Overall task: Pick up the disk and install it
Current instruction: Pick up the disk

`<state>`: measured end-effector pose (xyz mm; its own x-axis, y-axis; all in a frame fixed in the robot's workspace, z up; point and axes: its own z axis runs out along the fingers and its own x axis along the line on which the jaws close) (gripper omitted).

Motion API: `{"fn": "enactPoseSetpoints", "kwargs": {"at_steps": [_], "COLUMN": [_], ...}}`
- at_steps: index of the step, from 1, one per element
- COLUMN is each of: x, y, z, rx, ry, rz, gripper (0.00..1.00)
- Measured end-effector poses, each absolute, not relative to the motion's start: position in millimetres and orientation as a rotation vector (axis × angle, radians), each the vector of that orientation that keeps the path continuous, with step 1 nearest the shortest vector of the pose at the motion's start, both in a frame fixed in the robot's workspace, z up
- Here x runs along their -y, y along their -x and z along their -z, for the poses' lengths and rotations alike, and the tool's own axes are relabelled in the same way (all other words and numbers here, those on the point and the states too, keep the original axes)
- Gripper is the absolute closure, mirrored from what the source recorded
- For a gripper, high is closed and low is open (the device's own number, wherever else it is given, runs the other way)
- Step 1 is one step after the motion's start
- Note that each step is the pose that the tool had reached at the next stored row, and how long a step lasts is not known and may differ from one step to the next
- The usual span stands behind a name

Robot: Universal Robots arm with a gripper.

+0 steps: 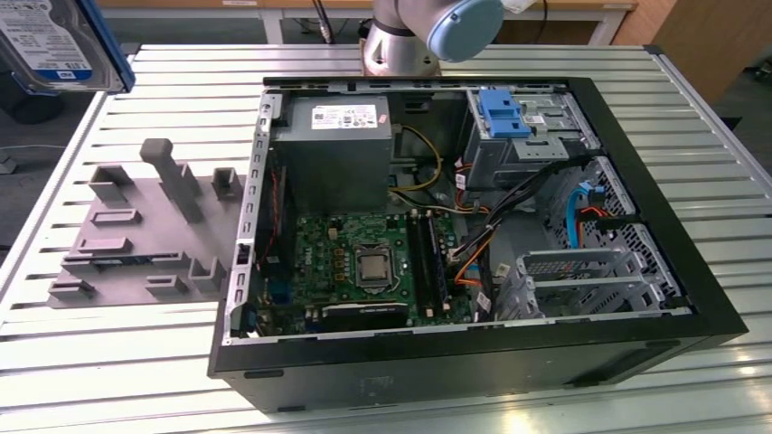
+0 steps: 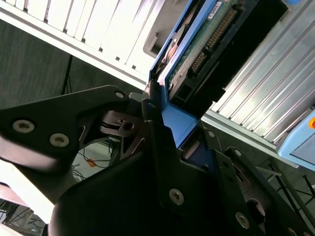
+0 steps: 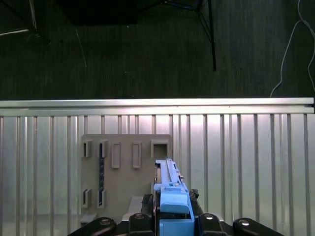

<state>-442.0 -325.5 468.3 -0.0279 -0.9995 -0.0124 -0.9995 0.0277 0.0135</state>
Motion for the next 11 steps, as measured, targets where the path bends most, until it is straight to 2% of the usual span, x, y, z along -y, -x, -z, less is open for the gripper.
{"fn": "enactPoseSetpoints", "kwargs": {"at_steps": [11], "x": [325.5], "y": [427.3], "z": [-468.2], "rx": [2.252], "ry": [-2.19], "rz": [0.029], "gripper": [0.64]}}
